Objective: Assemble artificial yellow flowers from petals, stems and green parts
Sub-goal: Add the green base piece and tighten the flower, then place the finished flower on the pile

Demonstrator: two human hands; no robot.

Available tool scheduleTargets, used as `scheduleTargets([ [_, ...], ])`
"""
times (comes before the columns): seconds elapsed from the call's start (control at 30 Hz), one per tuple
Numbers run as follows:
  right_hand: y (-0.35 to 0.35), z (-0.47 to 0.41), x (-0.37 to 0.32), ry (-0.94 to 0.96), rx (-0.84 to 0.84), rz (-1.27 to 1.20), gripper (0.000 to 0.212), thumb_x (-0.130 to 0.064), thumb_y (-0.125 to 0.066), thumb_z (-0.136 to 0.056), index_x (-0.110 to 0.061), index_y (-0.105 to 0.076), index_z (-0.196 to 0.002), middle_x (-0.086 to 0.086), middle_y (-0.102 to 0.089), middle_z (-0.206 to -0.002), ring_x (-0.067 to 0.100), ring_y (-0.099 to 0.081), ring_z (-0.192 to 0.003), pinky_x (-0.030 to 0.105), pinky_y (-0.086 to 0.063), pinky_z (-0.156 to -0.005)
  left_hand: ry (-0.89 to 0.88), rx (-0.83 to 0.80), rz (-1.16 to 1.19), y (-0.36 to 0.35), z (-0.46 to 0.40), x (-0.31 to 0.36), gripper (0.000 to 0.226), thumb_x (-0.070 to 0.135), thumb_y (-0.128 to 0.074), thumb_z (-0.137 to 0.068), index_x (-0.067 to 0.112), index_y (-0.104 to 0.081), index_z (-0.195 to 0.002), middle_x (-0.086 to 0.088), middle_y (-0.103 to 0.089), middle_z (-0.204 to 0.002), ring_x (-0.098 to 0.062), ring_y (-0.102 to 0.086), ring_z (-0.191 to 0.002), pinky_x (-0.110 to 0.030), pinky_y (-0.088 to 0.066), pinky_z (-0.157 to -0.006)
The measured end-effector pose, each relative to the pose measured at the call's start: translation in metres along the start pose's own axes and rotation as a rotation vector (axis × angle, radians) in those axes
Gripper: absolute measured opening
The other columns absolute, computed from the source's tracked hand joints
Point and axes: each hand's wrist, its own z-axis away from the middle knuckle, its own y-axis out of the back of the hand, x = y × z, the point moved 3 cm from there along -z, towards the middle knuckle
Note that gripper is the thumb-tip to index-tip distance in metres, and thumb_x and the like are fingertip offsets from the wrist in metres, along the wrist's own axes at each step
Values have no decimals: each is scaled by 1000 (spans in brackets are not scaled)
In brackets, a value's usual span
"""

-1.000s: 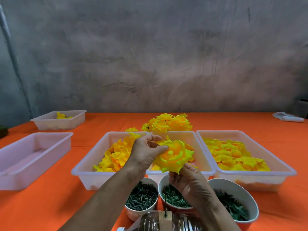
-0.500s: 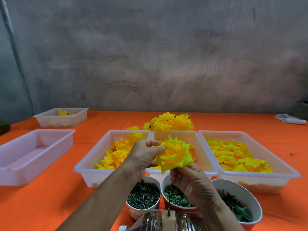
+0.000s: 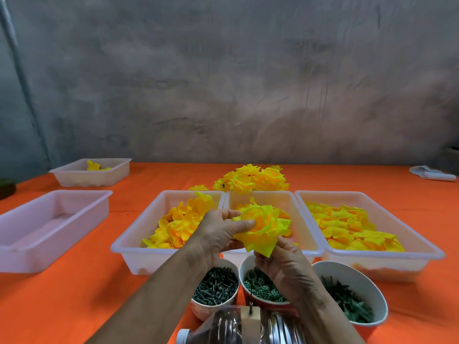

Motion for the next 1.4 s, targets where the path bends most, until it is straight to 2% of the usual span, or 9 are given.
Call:
scheduleTargets([
  [0.27, 1, 2, 3, 59, 1, 213, 21, -23, -75, -56, -15, -78, -75, 8, -72, -76, 17, -62, -69, 27, -51, -65, -142, 76, -98, 6, -3, 0, 24, 4, -78, -72, 15, -65, -89, -6, -57, -82, -14, -60, -65, -22, -50, -47],
  [0.4, 1, 3, 1, 168, 35, 348, 11, -3, -69, -77, -10, -75, -70, 15, -63, -69, 25, -51, -69, 37, -44, -69, -216, 82, -159, 5, -6, 6, 26, 9, -78, -75, 12, -68, -99, -9, -59, -90, -11, -57, -69, -14, -43, -42],
  [0.53, 0, 0, -3, 163, 101, 380, 15, 1, -64, -83, -5, -71, -71, 9, -62, -59, 17, -50, -55, 34, -43, -65, -218, 118, -137, 5, -12, 7, 25, 21, -69, -84, 8, -66, -105, -9, -63, -94, -12, -57, -70, -18, -47, -49],
  [0.7, 9, -12, -10, 122, 197, 241, 8, -3, -65, -81, -4, -70, -75, 6, -65, -62, 12, -58, -57, 19, -50, -56, -192, 172, -107, 9, -19, 3, 21, 28, -55, -95, 11, -62, -83, -3, -59, -82, -12, -54, -67, -17, -48, -51],
  [0.83, 14, -25, -17, 112, 248, 183, 5, -3, -66, -80, -6, -71, -80, 4, -66, -63, 13, -58, -57, 19, -51, -53, -211, 235, -194, 17, -28, -5, 27, 27, -54, -96, 11, -62, -76, -4, -63, -79, -14, -54, -68, -24, -47, -57],
  [1.03, 14, -57, -30, 103, 299, 263, 5, -7, -67, -82, -8, -69, -86, 2, -68, -64, 12, -57, -55, 18, -49, -51, -260, 263, -430, 23, -56, -21, 35, 24, -56, -94, -6, -64, -77, -27, -65, -86, -21, -52, -72, -42, -46, -68],
  [1.17, 6, -86, -45, 84, 305, 291, 3, -10, -68, -82, -9, -69, -85, 1, -69, -67, 10, -60, -55, 19, -48, -48, -278, 189, -521, 22, -74, -38, 34, 25, -59, -92, -2, -64, -73, -12, -64, -68, -7, -50, -60, -28, -41, -61],
  [1.27, 1, -107, -50, 66, 322, 294, 1, -8, -67, -83, -7, -68, -83, 3, -68, -67, 13, -59, -57, 20, -48, -48, -264, 143, -559, 23, -83, -49, 30, 26, -62, -91, 21, -59, -61, 14, -50, -48, 5, -45, -46, -15, -32, -50],
  [1.4, -7, -136, -45, 15, 313, 306, 3, -4, -66, -84, -4, -67, -86, 7, -67, -70, 14, -58, -57, 19, -48, -45, -273, 121, -601, 26, -90, -55, 21, 32, -62, -90, 26, -66, -70, 12, -59, -59, 3, -48, -53, -17, -37, -55],
])
